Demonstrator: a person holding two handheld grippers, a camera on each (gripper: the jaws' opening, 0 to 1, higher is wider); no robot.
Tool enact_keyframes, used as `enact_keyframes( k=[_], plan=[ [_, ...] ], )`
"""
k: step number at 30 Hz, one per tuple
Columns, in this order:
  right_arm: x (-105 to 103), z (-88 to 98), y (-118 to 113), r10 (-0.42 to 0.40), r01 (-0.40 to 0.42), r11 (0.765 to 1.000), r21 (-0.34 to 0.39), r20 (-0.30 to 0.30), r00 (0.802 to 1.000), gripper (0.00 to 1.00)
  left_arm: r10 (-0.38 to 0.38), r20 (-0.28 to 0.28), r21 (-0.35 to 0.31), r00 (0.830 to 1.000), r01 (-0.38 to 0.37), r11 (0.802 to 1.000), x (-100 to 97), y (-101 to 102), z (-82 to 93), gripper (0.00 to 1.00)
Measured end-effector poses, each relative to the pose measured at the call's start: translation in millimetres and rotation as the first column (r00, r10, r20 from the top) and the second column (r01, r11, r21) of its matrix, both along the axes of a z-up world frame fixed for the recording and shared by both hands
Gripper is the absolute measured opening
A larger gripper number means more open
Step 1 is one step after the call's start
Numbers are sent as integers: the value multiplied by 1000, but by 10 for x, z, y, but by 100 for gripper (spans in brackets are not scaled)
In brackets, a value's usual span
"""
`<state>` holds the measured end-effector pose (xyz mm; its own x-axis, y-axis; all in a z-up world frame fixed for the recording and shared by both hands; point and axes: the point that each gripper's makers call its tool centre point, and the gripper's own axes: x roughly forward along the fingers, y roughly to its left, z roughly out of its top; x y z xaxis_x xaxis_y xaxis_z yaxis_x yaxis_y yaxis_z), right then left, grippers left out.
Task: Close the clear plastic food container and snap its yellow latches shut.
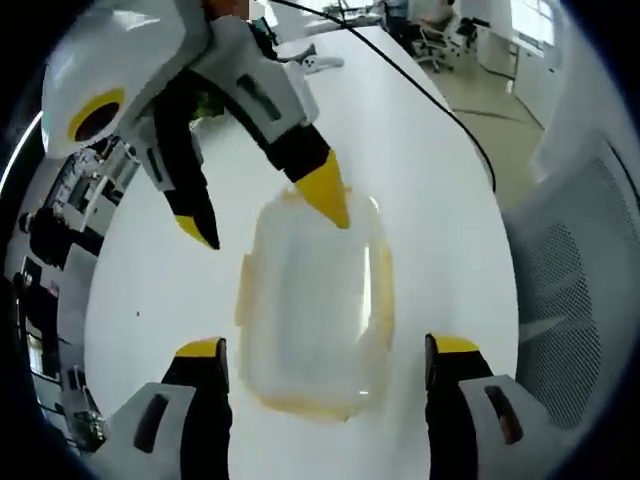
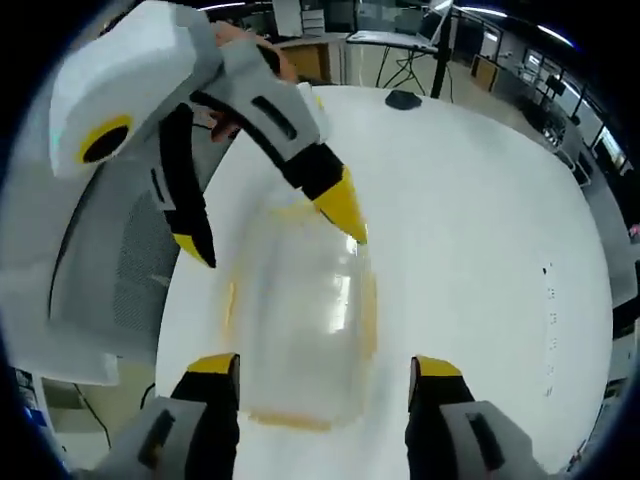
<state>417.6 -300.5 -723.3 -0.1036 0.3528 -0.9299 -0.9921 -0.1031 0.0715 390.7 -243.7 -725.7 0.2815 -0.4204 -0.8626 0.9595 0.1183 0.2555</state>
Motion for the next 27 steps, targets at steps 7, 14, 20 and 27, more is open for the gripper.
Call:
enact_keyframes(
  k=[7,14,20,27],
  plan=[
    [-87,-67,-49,2,-2,1000,-9,40,999,81,16,0,54,1000,-16,998,143,141,-117,91],
    [-76,-181,-135,-30,32,999,-18,104,994,86,17,-4,88,1000,-17,996,228,178,-232,94],
    [-134,-316,-180,-49,53,998,-38,115,992,89,-24,-20,132,1000,26,991,226,148,-375,96],
    [-138,-358,-179,-66,71,997,-35,123,990,74,-29,-62,166,998,39,985,161,123,-524,86]
  ],
)
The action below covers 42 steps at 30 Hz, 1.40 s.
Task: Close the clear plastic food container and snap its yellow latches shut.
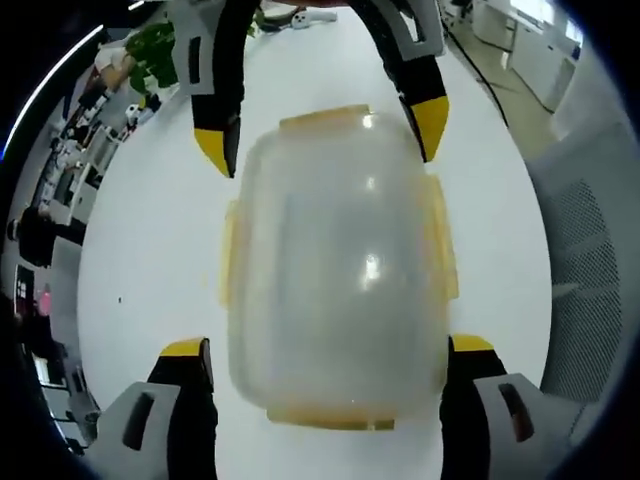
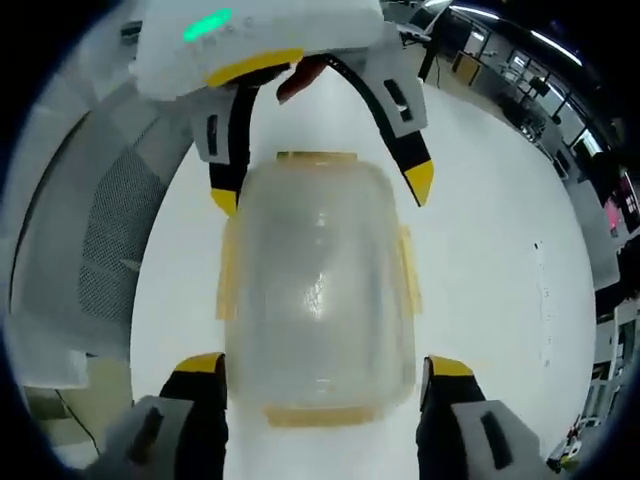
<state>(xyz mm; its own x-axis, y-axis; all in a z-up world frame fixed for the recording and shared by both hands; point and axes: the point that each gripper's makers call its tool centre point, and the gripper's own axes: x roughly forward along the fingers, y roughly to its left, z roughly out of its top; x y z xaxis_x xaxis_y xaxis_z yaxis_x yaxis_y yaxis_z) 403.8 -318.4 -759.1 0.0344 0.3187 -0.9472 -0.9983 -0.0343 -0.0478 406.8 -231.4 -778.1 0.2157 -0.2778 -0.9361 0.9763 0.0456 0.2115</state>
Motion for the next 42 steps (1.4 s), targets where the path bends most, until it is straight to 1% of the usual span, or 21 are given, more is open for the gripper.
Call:
enact_keyframes(
  k=[1,3,13,25,30,33,36,42],
  plan=[
    [6,-10,30,8,-8,1000,15,3,1000,74,0,-12,3,1000,0,1000,-25,-1,-14,86],
    [-2,-2,9,5,-5,1000,4,1,1000,74,2,-2,8,1000,-2,1000,-7,10,2,86],
    [-15,-8,30,3,-3,1000,-1,-3,1000,74,2,-9,2,1000,-2,1000,-23,45,8,85],
    [-88,-15,157,-27,27,1000,1,1,1000,74,-11,-9,-9,1000,11,1000,-69,156,3,85],
    [-119,-23,245,-35,35,999,-1,1,999,74,-13,-9,-8,1000,13,1000,-104,248,0,85],
    [-156,-20,347,-44,44,999,0,-1,999,74,-19,-9,2,1000,19,1000,-128,347,-6,85],
    [-179,-23,439,-47,47,999,-6,0,999,74,-19,-9,-4,1000,19,1000,-153,444,-1,85],
    [-223,-23,560,-55,55,998,-12,0,998,74,-24,-9,-11,1000,24,1000,-184,560,-9,85]
  ],
)
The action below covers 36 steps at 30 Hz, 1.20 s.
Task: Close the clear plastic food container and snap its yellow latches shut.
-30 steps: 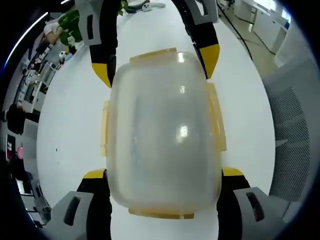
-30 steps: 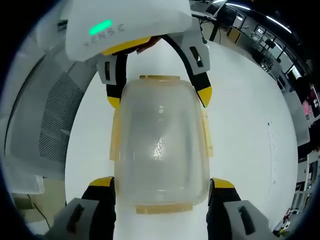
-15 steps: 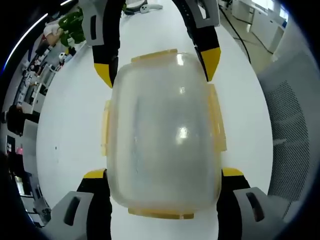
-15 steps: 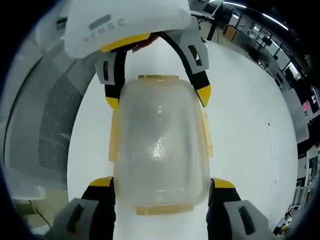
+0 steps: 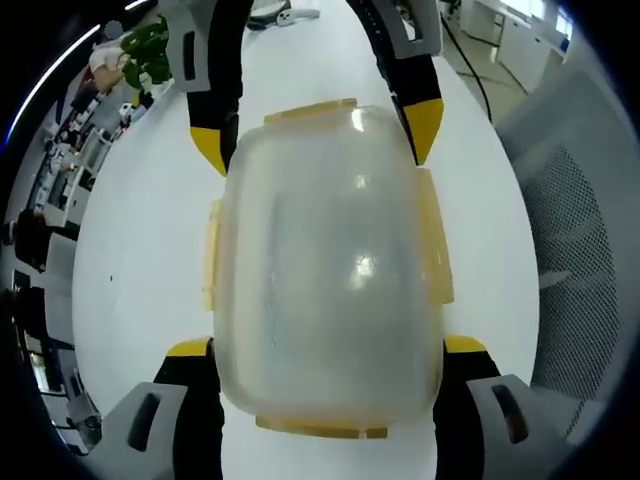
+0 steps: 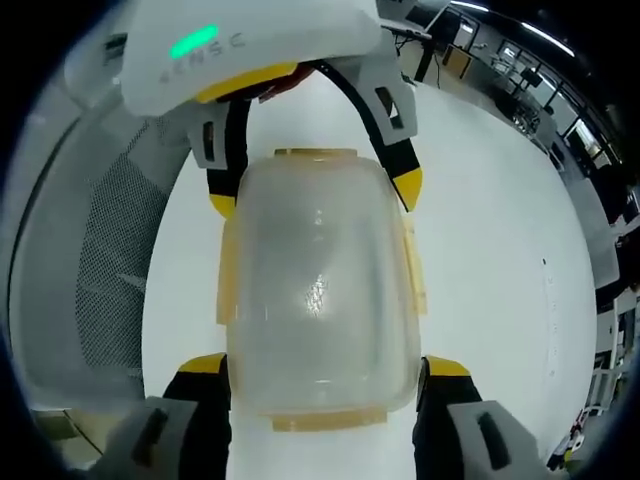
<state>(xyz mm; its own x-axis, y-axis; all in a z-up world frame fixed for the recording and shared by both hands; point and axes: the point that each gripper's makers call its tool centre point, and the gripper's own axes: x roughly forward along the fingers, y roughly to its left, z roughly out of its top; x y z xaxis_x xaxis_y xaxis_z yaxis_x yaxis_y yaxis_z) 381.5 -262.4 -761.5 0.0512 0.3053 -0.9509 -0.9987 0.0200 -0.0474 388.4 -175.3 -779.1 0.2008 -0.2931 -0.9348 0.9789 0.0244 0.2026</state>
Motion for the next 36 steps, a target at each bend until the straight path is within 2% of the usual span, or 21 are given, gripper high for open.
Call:
enact_keyframes(
  k=[27,36],
  plan=[
    [-103,-14,477,-18,18,999,-33,-2,1000,74,-15,1,-12,1000,15,1000,-94,468,11,85],
    [-119,-12,751,-25,24,1000,-17,-1,1000,74,-17,2,-4,1000,17,1000,-107,747,6,85]
  ],
)
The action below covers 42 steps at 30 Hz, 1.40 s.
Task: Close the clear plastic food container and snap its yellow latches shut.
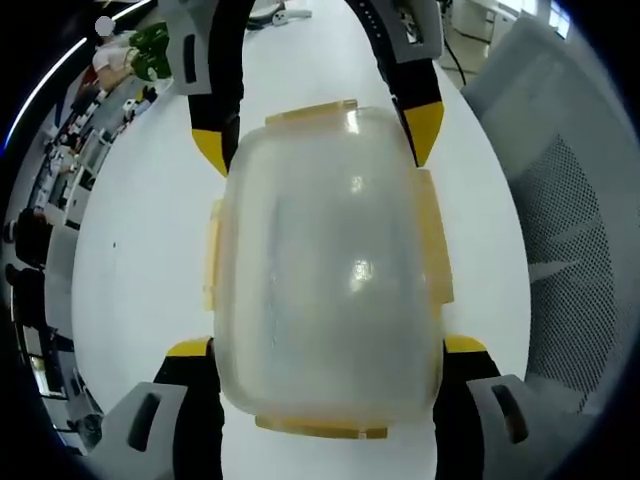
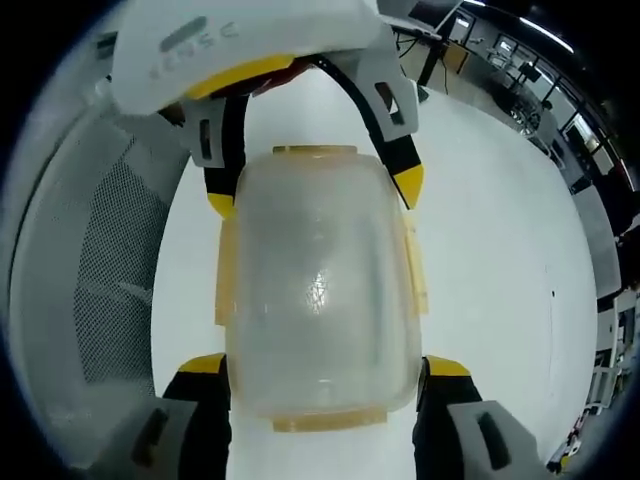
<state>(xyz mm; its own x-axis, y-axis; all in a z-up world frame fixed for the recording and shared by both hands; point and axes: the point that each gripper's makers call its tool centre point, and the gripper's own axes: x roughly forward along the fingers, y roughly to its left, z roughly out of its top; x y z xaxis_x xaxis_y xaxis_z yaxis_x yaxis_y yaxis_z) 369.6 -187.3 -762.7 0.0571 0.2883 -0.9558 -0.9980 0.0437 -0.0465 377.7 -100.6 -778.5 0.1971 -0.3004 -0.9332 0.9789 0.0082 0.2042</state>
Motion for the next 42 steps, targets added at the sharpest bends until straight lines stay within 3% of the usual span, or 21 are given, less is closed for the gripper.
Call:
enact_keyframes(
  k=[23,42],
  plan=[
    [6,-15,214,-2,2,999,-52,0,1000,74,2,-2,-34,1000,-2,999,4,207,8,85],
    [11,-16,217,-2,2,999,-52,1,1000,74,2,-3,-39,1000,-2,999,6,211,9,85]
  ],
)
